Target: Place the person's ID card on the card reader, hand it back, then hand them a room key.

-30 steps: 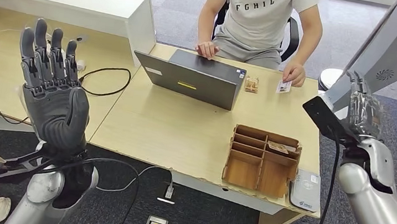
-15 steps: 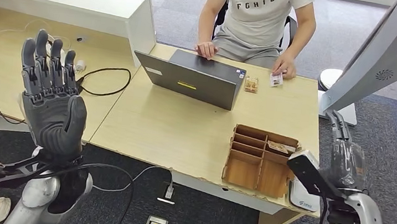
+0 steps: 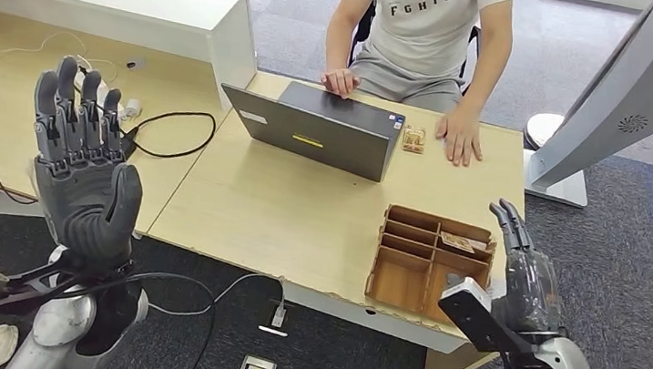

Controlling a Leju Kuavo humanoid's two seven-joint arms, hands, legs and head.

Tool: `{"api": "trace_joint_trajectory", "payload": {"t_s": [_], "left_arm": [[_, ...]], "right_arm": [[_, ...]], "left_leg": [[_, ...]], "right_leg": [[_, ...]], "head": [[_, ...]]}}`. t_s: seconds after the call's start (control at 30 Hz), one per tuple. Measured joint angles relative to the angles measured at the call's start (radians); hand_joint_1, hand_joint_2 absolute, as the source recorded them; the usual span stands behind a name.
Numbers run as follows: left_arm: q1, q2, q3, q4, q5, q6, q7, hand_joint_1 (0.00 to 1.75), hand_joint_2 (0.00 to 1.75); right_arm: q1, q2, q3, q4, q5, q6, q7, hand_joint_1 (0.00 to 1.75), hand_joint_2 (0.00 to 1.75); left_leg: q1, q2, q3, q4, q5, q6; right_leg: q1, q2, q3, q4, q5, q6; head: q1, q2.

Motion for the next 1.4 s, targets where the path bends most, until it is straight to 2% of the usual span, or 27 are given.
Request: {"api": "trace_joint_trajectory", "payload": {"t_s": [0.3,0.67,1.4], "left_arm": [[0.005,0.000,0.006,-0.002,-0.004,-0.001,-0.002,0.00,1.75],[0.001,0.000,0.005,-0.007,-0.011,0.006,0.004,0.00,1.75],[-0.027,0.000,0.001,0.000,0.006,-0.017,0.009,0.00,1.75]], "right_arm": [[-0.018,0.049,0.025,0.044,-0.016,0.005,-0.027,0.00,1.75],[-0.060,0.094,0.035,0.209,-0.068,-0.057,-0.071,0.00,1.75],[-0.134,0.142,0.035,0.458,-0.097,-0.115,-0.087,0.00,1.75]], "left_leg": [[0.000,0.000,0.000,0.000,0.000,0.000],[0.000,0.000,0.000,0.000,0.000,0.000],[0.000,0.000,0.000,0.000,0.000,0.000]], "right_leg": [[0.000,0.000,0.000,0.000,0.000,0.000],[0.000,0.000,0.000,0.000,0.000,0.000],[0.000,0.000,0.000,0.000,0.000,0.000]], "head": [[0.000,0.000],[0.000,0.000],[0.000,0.000]]}}
